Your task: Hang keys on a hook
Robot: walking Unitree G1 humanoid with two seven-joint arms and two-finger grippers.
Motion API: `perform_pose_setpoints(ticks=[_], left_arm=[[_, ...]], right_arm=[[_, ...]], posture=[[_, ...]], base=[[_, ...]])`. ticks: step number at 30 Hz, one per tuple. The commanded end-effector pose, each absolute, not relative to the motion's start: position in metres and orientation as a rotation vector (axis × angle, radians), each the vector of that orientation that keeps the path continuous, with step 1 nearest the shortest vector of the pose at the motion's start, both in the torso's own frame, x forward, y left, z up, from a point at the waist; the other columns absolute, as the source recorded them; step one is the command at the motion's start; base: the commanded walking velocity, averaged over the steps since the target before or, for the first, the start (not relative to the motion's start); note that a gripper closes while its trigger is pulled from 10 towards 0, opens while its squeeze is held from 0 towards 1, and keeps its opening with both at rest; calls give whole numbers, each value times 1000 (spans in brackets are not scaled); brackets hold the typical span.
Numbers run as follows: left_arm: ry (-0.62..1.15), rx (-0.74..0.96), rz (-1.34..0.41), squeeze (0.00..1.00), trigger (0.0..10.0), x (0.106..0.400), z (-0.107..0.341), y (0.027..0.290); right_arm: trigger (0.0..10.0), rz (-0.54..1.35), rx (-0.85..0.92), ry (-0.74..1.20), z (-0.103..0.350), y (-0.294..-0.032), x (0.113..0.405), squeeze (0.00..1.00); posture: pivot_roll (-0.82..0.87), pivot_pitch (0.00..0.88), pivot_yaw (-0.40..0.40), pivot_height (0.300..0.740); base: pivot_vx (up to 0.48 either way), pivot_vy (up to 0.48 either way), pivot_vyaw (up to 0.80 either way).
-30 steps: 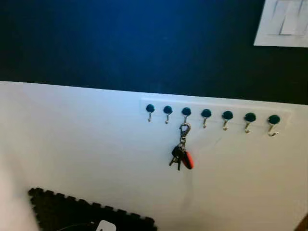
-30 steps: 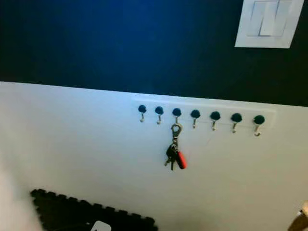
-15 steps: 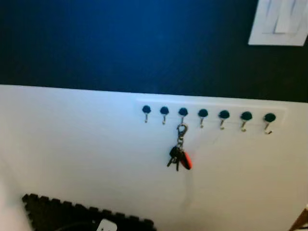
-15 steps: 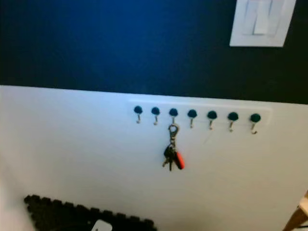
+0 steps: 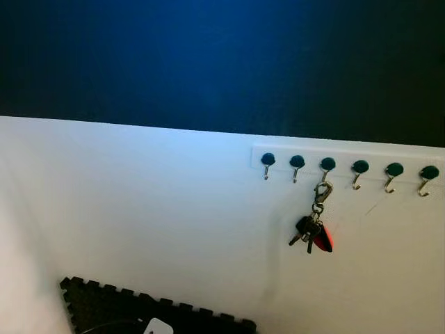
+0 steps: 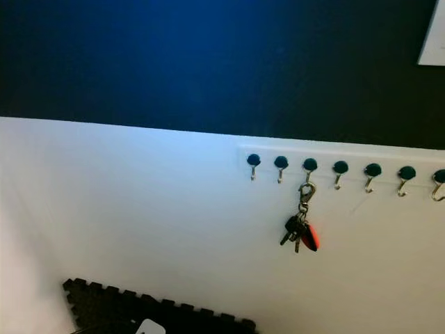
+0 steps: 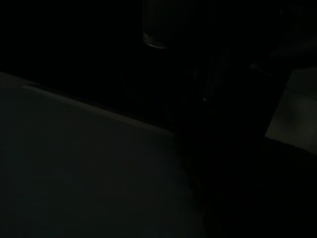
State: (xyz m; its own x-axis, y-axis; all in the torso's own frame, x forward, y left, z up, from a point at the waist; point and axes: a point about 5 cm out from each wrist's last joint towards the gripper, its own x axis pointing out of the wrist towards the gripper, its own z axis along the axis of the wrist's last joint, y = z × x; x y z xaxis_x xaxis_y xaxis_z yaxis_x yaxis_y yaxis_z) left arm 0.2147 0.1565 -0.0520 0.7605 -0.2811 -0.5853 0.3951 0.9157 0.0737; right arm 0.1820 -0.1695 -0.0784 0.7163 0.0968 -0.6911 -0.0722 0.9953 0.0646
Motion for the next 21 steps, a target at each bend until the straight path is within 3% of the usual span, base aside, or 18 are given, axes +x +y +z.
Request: perform_pose_setpoints(ticks=[1, 7, 21], left_arm=[[591, 216, -404, 0, 10000, 214, -51, 153], [593, 217, -414, 0, 10000, 213, -52, 151], [622, 197, -339, 0, 10000, 215, -53, 159]], right_arm=[[10000, 82, 39, 785, -81, -171, 178, 0], [10000, 83, 37, 786, -81, -171, 177, 0], [10000, 75, 44, 787, -81, -172, 179, 0]], posture=[[68, 0, 22, 740], [66, 0, 22, 740], [63, 0, 23, 740]], base=[[0, -480, 0], [0, -452, 0], [0, 0, 0]])
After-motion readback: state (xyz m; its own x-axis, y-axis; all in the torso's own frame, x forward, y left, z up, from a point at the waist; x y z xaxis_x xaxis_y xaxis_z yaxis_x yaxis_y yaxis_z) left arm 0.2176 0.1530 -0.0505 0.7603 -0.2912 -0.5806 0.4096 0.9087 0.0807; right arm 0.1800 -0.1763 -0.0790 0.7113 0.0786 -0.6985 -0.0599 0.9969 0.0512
